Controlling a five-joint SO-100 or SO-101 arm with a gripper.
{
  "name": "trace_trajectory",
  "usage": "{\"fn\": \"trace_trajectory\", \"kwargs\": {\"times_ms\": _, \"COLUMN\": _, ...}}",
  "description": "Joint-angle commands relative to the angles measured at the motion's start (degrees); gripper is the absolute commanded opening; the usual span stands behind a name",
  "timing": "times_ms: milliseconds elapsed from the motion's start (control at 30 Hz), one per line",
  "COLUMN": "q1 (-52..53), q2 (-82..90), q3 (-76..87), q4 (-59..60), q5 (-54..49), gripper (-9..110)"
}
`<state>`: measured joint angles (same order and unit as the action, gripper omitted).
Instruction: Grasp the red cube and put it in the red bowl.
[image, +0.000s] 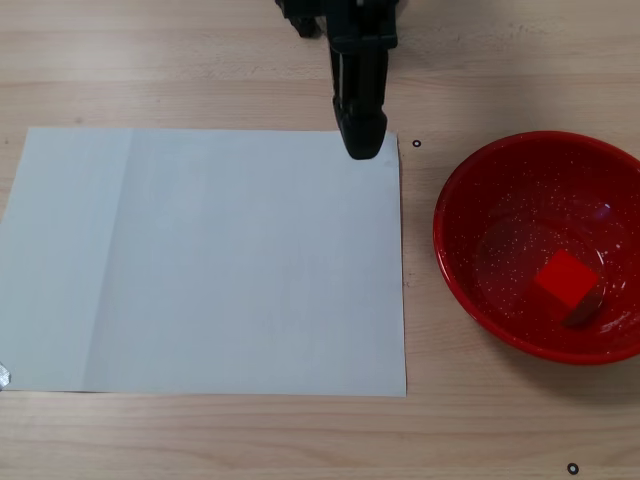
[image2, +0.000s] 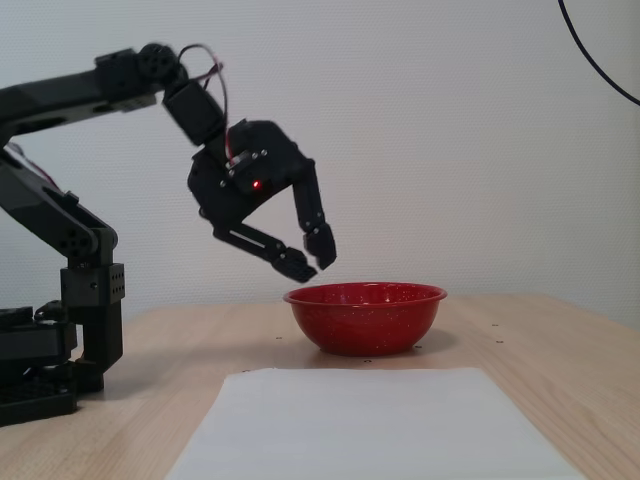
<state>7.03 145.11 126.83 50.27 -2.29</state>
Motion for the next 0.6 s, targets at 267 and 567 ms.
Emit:
{"fn": "trace_trajectory", "kwargs": {"times_ms": 267, "q1": 0.1, "q2": 16.2, "q3": 16.9, "q4": -17.0, "q5": 2.0, "gripper": 0}}
{"fn": "trace_trajectory", "kwargs": {"times_ms": 567, "q1": 0.1, "q2": 25.8, "q3": 33.4, "q4": -29.4, "q5": 1.5, "gripper": 0}}
